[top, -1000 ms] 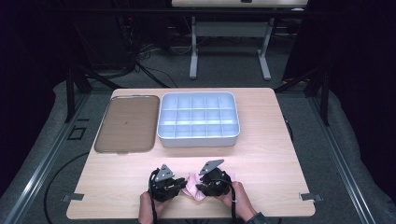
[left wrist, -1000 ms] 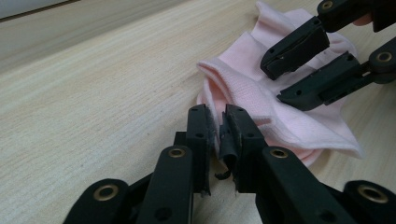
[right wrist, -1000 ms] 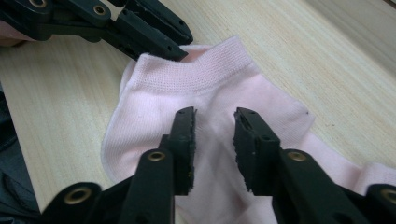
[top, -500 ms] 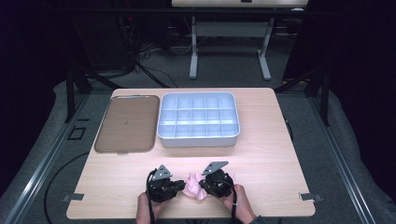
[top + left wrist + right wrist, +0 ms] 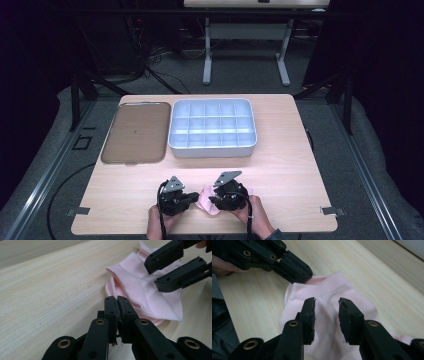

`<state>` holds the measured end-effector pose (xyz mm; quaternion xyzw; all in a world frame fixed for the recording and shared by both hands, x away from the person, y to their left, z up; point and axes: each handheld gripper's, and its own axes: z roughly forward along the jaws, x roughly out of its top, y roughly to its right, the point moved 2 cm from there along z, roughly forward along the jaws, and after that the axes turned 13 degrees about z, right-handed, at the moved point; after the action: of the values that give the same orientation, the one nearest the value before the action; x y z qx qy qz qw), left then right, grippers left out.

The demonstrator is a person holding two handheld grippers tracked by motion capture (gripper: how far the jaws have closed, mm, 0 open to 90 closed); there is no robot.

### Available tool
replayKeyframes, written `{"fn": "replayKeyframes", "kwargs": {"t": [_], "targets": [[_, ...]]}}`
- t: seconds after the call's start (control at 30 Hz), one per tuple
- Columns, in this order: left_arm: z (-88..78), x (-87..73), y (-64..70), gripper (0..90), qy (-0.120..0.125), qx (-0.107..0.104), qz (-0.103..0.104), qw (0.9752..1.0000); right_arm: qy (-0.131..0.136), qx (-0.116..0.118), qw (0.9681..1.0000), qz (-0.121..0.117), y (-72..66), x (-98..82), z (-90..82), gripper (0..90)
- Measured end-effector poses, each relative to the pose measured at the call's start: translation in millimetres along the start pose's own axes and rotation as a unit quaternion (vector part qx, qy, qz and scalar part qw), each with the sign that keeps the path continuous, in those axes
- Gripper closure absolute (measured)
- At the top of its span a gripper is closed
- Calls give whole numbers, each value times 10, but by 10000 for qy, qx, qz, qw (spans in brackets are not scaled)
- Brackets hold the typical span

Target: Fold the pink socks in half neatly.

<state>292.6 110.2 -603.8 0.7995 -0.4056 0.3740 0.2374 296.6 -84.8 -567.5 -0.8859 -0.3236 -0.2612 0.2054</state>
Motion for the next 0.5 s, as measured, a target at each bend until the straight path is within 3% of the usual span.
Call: {"fn": "replayKeyframes", "kwargs": {"t": [0.13,0.27,0.43,0.5], "targets": [[-1,1,2,859,-8,6,25,10000,-256,5,9996,-132,-8,63,123,677],[1,2,8,858,-7,27,53,10000,-227,68,9996,-148,-12,52,184,869],[1,2,6,859,-8,22,52,10000,-143,65,9999,-71,-17,33,180,888],[1,1,6,858,-9,21,49,10000,-104,184,9998,64,8,40,148,890]]}}
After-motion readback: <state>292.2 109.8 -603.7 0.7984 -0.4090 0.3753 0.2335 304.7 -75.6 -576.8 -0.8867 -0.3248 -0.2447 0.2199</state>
